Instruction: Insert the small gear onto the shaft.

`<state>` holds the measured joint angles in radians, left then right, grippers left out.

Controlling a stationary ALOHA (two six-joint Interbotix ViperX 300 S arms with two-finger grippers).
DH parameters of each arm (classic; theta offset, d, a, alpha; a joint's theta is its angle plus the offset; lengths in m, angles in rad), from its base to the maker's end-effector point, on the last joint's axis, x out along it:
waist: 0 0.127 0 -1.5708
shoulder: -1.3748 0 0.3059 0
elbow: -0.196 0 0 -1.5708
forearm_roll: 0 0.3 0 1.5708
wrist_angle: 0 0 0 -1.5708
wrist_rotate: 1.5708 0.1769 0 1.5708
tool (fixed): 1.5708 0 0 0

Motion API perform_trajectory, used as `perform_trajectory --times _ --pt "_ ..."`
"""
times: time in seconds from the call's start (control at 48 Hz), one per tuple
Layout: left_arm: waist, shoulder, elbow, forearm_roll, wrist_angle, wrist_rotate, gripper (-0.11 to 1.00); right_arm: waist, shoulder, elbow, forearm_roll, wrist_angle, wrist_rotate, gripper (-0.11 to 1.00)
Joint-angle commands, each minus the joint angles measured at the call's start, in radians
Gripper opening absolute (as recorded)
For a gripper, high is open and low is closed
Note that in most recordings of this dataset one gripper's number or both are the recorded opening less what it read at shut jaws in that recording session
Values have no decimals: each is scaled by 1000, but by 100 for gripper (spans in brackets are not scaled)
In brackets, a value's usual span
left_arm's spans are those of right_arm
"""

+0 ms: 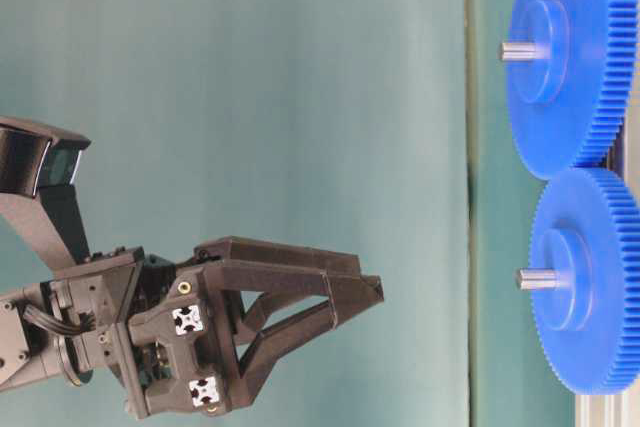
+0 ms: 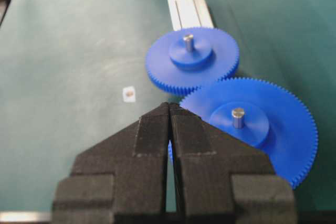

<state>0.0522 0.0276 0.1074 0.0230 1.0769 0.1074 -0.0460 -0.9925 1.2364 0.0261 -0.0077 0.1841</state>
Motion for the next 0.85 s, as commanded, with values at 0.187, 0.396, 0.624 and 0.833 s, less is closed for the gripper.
perform_trajectory --times 0.187,0.396,0.624,0.833 --pt "-8 -52 -25 0 14 -2 88 -2 5 -9 2 -9 21 4" --pt "-8 -80 -26 0 18 0 88 -2 5 -6 2 -9 21 4" --pt "-8 -87 -18 0 34 -3 88 -2 5 -3 2 -9 21 4" --pt "-17 -100 -25 0 54 -46 88 -2 5 -3 2 -9 21 4"
